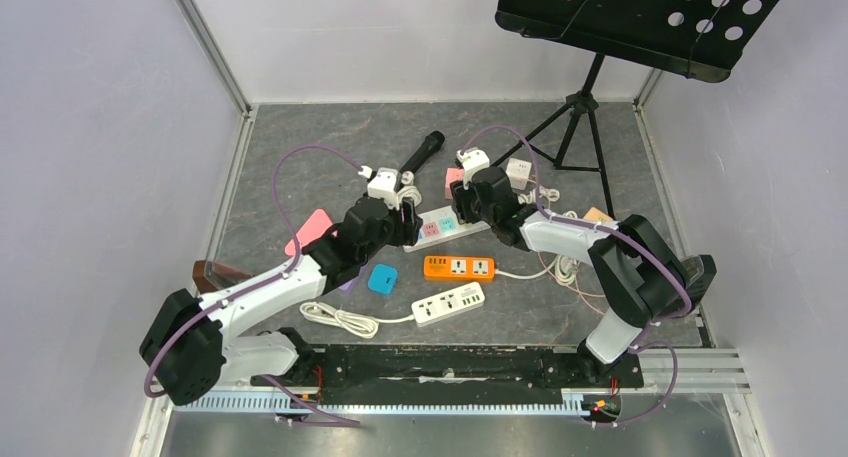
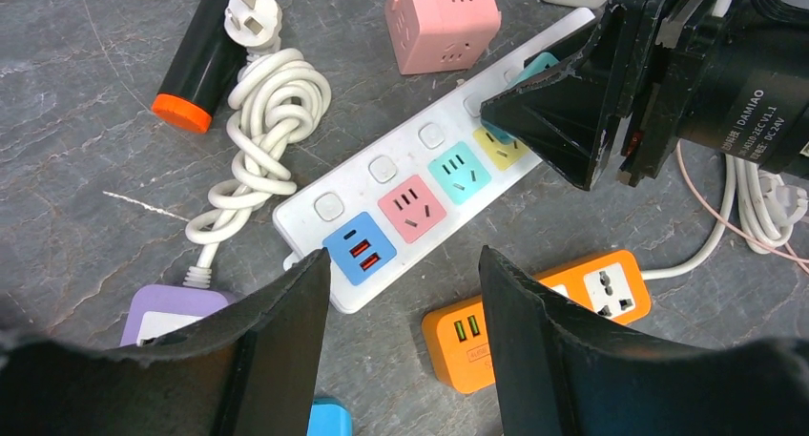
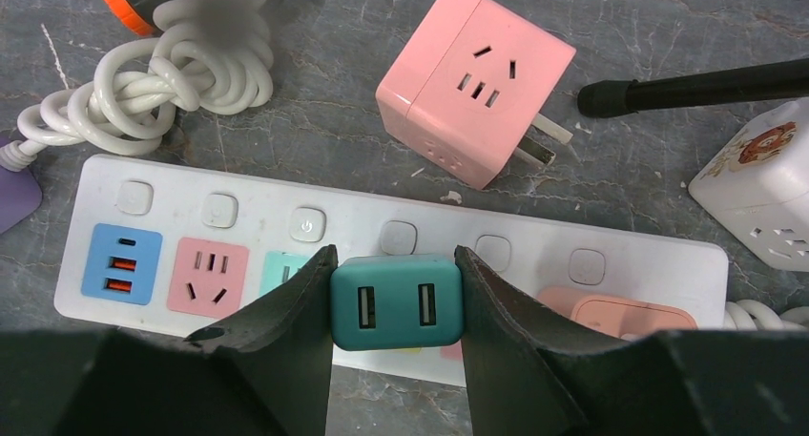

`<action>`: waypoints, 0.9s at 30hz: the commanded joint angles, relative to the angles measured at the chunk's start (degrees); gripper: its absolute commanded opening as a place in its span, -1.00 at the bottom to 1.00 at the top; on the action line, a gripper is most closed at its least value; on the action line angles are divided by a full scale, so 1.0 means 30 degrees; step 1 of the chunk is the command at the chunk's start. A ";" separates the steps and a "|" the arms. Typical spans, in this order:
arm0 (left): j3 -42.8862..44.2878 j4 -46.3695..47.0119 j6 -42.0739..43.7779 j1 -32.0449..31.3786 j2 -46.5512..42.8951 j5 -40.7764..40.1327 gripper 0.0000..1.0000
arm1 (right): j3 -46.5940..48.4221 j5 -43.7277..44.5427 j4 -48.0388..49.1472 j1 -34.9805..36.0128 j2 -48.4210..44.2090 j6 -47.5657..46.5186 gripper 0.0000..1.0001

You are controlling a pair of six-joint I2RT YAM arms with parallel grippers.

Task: Insert the plug
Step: Insert the plug into the socket.

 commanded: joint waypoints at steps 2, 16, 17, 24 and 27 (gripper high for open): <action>-0.0224 0.0687 -0.0584 0.0147 -0.0534 -0.0042 0.30 | -0.0196 -0.0468 -0.1539 0.0254 -0.0294 0.0515 -0.55; -0.0359 0.0596 -0.0651 0.0279 -0.0625 -0.0114 0.30 | -0.0844 0.1364 -0.1590 0.0741 -0.0369 0.0259 -0.55; -0.0374 0.0596 -0.0672 0.0279 -0.0638 -0.0096 0.30 | -0.0871 0.1250 -0.1388 0.0754 -0.0167 0.0173 -0.55; -0.0579 0.0420 -0.0672 0.0337 -0.1083 -0.0387 0.30 | -0.1175 0.1321 -0.1169 0.1063 0.0869 -0.0367 -0.55; -0.0666 0.0420 -0.0716 0.0366 -0.1194 -0.0432 0.30 | -0.1353 0.1383 -0.1193 0.1088 0.0825 -0.0376 -0.54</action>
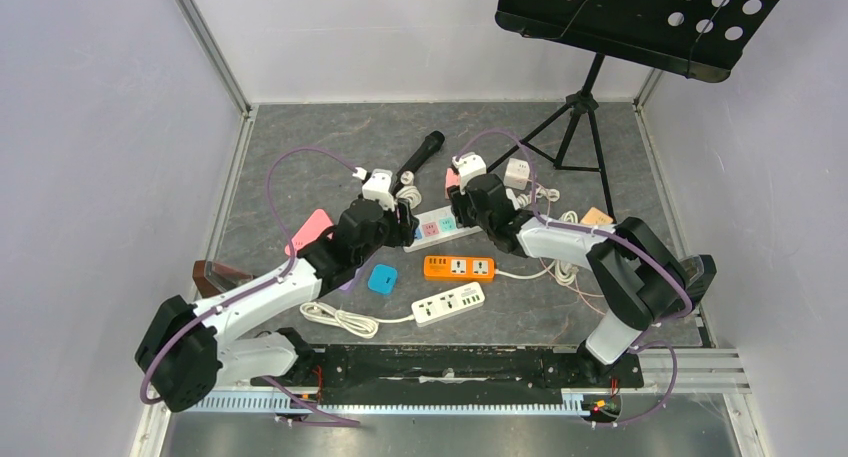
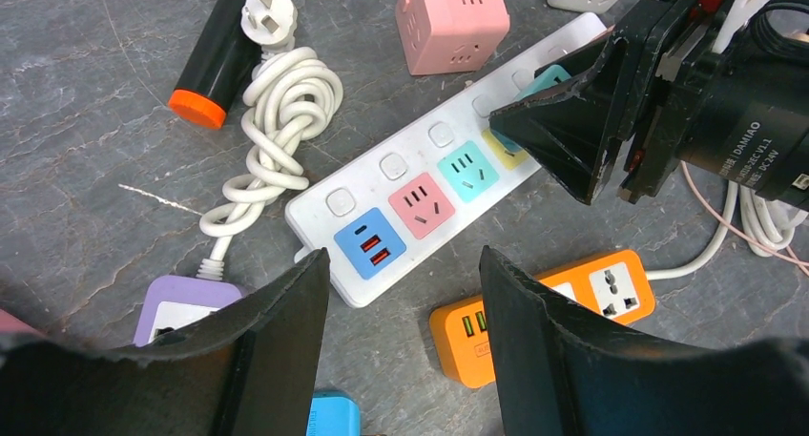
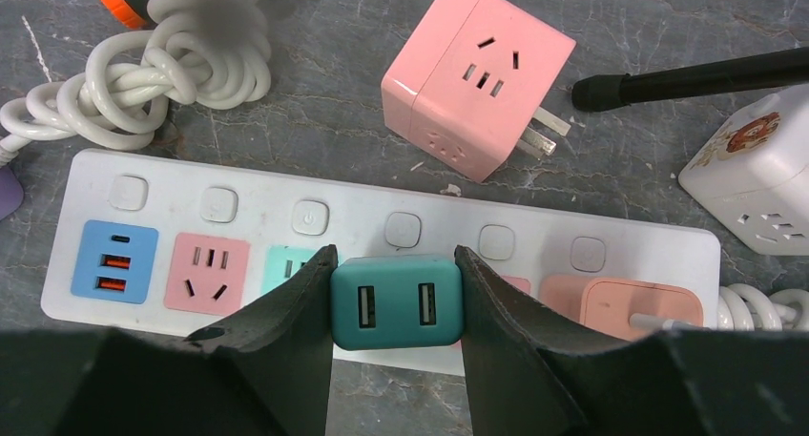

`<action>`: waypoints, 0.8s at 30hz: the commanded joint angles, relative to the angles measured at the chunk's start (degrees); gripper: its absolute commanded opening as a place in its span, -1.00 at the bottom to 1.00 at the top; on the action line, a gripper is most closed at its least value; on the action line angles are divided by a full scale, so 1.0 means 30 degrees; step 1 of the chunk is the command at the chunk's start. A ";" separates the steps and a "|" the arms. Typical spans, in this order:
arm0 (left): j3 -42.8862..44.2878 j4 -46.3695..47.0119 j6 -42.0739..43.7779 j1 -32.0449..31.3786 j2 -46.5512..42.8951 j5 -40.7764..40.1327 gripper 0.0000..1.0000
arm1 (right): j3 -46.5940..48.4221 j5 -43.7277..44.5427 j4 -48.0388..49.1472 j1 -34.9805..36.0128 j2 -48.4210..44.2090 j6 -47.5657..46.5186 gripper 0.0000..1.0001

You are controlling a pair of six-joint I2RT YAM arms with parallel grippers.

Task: Insert the plug
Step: Insert the plug into the socket.

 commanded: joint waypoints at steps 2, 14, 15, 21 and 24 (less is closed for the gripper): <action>-0.0244 0.0451 -0.0706 0.0148 -0.0619 -0.0381 0.30 | -0.0969 -0.0295 -0.1624 0.0255 0.1007 -0.0269 -0.54; 0.0072 -0.2036 -0.0848 0.0155 -0.3667 -0.0497 0.31 | -0.0485 0.0571 -0.2757 0.0228 0.1868 0.0148 -0.55; 0.0223 -0.2654 -0.0815 0.0170 -0.3949 -0.0500 0.31 | -0.0071 0.0800 -0.3348 0.0226 0.1920 0.0450 -0.55; 0.0465 -0.4532 -0.1342 0.0150 -0.6369 -0.0522 0.33 | 0.0093 0.0625 -0.4075 0.0224 0.1029 0.1894 -0.54; 0.0295 -0.4258 -0.1520 0.0148 -0.7283 -0.0136 0.35 | -0.0479 0.0360 -0.3488 0.0270 0.0439 0.2419 -0.54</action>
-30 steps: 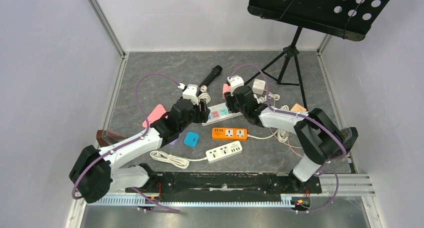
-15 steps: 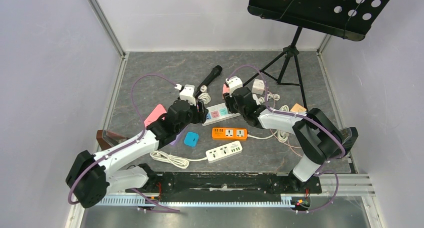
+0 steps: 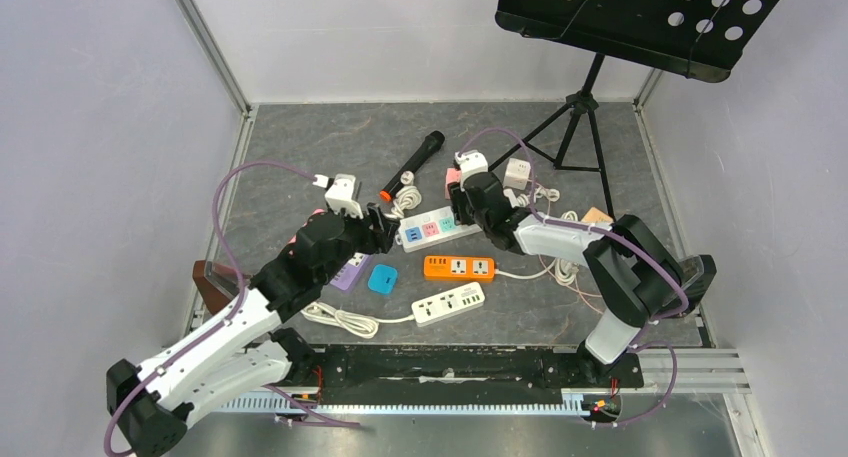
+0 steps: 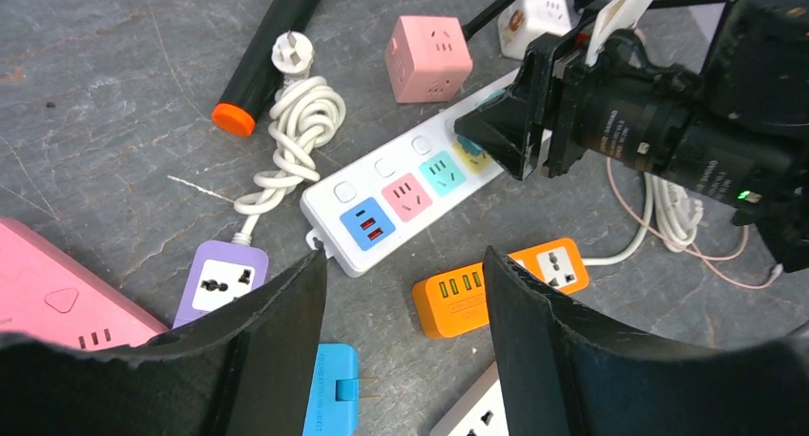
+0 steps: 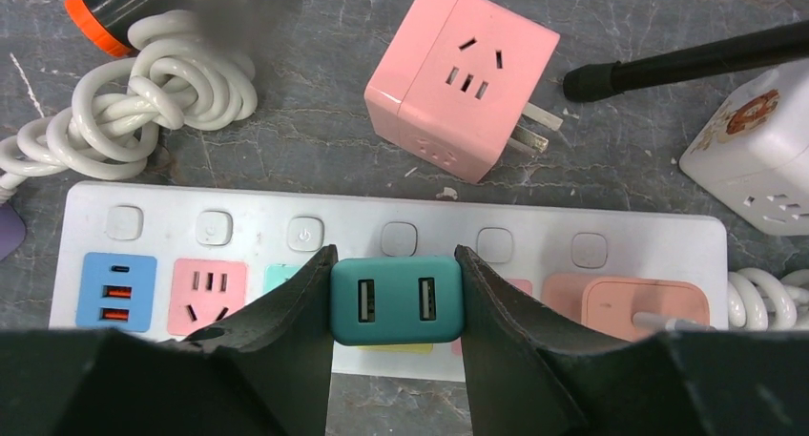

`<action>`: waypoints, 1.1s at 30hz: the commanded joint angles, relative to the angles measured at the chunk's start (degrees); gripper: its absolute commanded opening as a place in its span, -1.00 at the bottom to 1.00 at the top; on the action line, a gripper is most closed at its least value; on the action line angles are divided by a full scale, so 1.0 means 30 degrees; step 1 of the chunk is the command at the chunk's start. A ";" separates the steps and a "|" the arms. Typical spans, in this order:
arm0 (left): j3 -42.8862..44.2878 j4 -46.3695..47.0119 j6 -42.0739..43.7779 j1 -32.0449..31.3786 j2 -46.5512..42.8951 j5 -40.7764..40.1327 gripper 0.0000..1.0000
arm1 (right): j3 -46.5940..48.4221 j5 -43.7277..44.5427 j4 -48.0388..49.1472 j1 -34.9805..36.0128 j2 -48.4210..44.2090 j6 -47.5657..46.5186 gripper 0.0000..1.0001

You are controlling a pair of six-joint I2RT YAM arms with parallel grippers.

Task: Insert the plug
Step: Insert the plug into the socket.

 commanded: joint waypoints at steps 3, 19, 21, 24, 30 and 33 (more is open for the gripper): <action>0.0701 -0.0408 -0.1045 0.0111 -0.1243 0.0183 0.36 | -0.2255 -0.0626 -0.1571 0.0159 -0.0234 0.1396 -0.53; 0.0582 -0.0472 -0.1439 0.0111 -0.0597 0.0136 0.36 | -0.5348 -0.1978 0.2326 0.0217 0.0736 -0.1585 -0.53; 0.0567 -0.0688 -0.1364 0.0112 -0.0731 -0.0182 0.36 | -0.5194 -0.1936 0.2291 0.0233 0.1275 -0.1577 -0.54; 0.0569 -0.0840 -0.1230 0.0112 -0.0925 -0.0512 0.36 | -0.5591 -0.1871 0.2731 0.0418 0.1685 -0.1289 -0.56; 0.0617 -0.1022 -0.0995 0.0127 -0.1025 -0.0667 0.36 | -0.7526 -0.1523 0.4792 0.0704 0.1502 -0.0500 -0.60; 0.0616 -0.1022 -0.0995 0.0111 -0.1009 -0.0754 0.36 | -0.7956 -0.0903 0.5128 0.0818 0.1514 -0.0591 -0.60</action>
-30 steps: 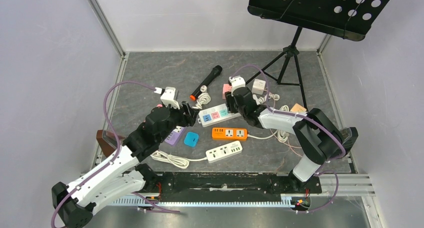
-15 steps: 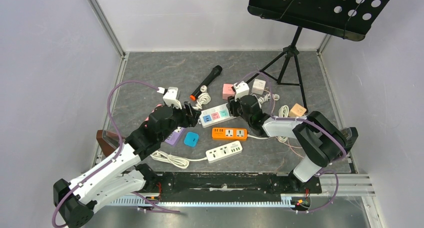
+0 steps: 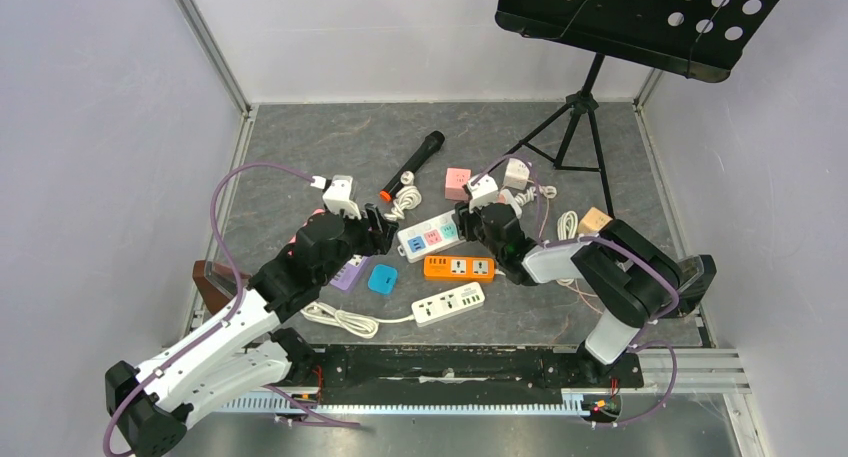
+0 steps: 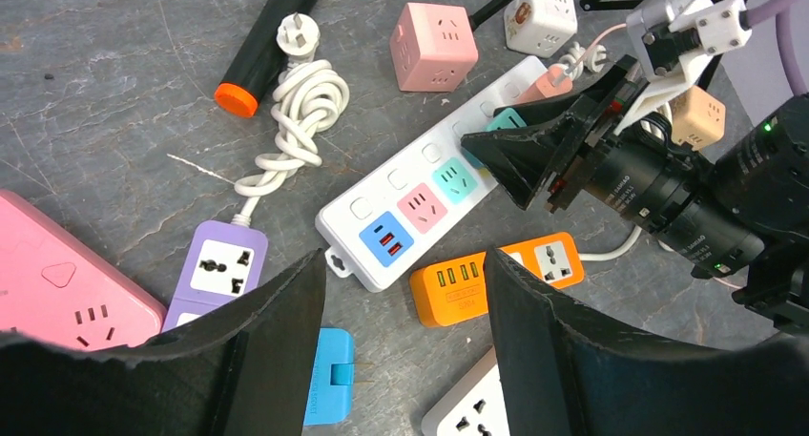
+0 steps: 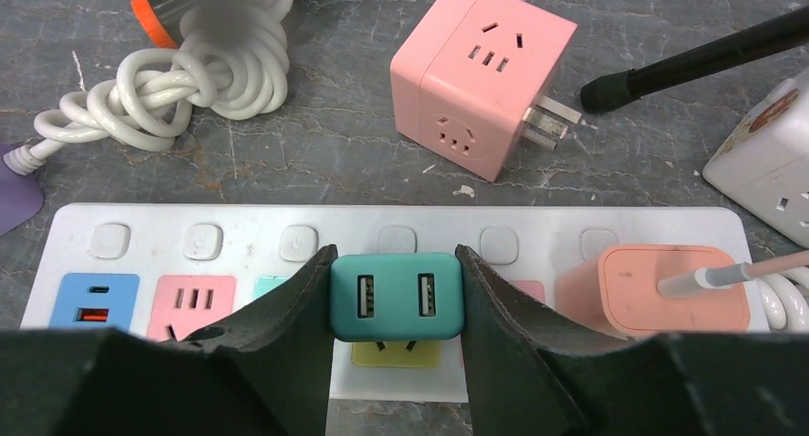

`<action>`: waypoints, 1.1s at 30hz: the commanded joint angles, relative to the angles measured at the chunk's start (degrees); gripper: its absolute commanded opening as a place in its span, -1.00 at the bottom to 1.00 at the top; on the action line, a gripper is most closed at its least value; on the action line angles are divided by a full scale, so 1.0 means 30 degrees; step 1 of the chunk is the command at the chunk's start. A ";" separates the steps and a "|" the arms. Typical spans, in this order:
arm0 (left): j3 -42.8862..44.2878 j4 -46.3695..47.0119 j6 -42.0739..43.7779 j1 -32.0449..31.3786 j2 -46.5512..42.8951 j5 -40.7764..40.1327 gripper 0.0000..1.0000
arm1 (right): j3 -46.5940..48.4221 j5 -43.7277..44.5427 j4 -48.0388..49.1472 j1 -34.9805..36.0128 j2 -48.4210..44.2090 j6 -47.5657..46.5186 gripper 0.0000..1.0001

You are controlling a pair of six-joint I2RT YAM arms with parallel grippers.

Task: Insert the plug
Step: Insert the plug into the socket.

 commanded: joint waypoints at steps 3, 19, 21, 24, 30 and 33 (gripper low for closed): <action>0.0508 0.0004 -0.0040 0.0126 -0.0180 -0.0696 0.36 | -0.1947 0.0193 -0.5167 0.0610 0.2045 0.0211 -0.60; 0.0843 -0.0661 0.0081 0.0123 -0.0321 -0.1152 0.45 | 0.1062 0.2403 -0.9896 0.1257 -0.0373 0.1090 0.33; 0.0855 -0.0744 0.0074 0.0119 -0.0320 -0.1257 0.47 | 0.2996 0.2589 -1.1912 0.1237 -0.0913 0.1082 0.61; 0.0797 -0.0851 0.0074 0.0119 -0.0437 -0.1399 0.48 | 0.5753 0.2344 -1.4881 0.1197 -0.0832 0.0990 0.82; 0.0730 -0.1185 0.0147 0.0148 -0.0809 -0.1824 0.51 | 0.8109 0.1079 -1.6746 0.1008 -0.0310 0.0854 0.80; 0.0770 -0.1347 0.0155 0.0148 -0.0967 -0.1964 0.52 | 0.8836 0.0618 -1.7470 0.0624 0.0160 0.1134 0.66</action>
